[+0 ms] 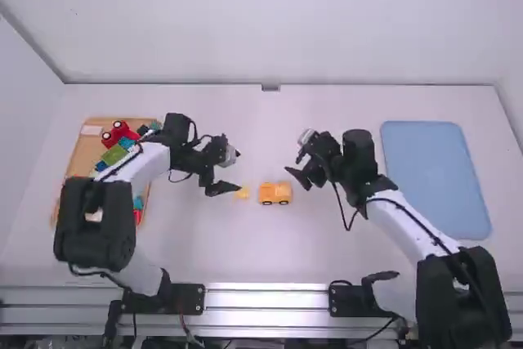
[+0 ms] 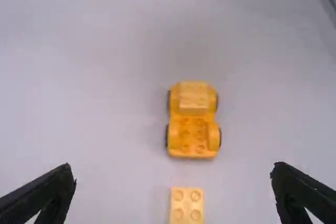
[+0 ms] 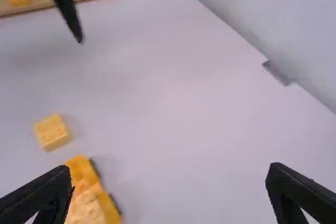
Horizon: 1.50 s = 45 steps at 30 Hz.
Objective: Assemble lego blocks to make yellow taxi
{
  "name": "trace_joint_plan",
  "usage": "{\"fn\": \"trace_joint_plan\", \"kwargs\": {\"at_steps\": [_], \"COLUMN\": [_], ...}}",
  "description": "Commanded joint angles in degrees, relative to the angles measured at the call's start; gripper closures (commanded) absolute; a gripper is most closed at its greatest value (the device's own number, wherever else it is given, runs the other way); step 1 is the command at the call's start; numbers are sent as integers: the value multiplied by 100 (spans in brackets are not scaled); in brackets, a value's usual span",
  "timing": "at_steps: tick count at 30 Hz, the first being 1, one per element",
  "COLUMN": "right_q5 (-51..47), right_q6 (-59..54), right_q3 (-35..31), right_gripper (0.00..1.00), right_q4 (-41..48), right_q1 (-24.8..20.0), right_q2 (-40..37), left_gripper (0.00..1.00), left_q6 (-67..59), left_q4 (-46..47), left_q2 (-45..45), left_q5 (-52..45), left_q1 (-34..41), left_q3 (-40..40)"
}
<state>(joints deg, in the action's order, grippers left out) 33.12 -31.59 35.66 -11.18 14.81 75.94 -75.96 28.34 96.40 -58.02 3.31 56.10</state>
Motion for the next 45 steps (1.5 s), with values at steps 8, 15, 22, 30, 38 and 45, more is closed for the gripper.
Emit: {"fn": "trace_joint_plan", "kwargs": {"at_steps": [8,15,22,30,38,45], "right_q5": [3268,4085,4028,3877,3884,3884], "right_q6": [-1604,-2135,-2140,-1602,-1552,-1473], "right_q3": [-382,-382,-382,-382,-382,-382], "right_gripper": [1,1,1,1,2,2], "right_q4": [-42,-52,-66,-564,-708,-704], "right_q1": [-1191,-1591,-1499,-1270,-1163,-1261], "right_q2": [813,1331,1200,1198,1198,1198], "left_gripper": [3,4,11,10,13,58], "left_q6": [-345,413,1755,1141,1099,588], "left_q4": [-863,-2441,-3995,-4256,-4229,-4240], "left_q2": [656,901,999,1429,1851,1882], "left_q5": [-479,-535,-133,-304,-431,-389], "left_q1": [92,118,-203,-304,-260,-216], "left_q3": [-450,-1344,-2028,-2151,-1814,-1832]}}
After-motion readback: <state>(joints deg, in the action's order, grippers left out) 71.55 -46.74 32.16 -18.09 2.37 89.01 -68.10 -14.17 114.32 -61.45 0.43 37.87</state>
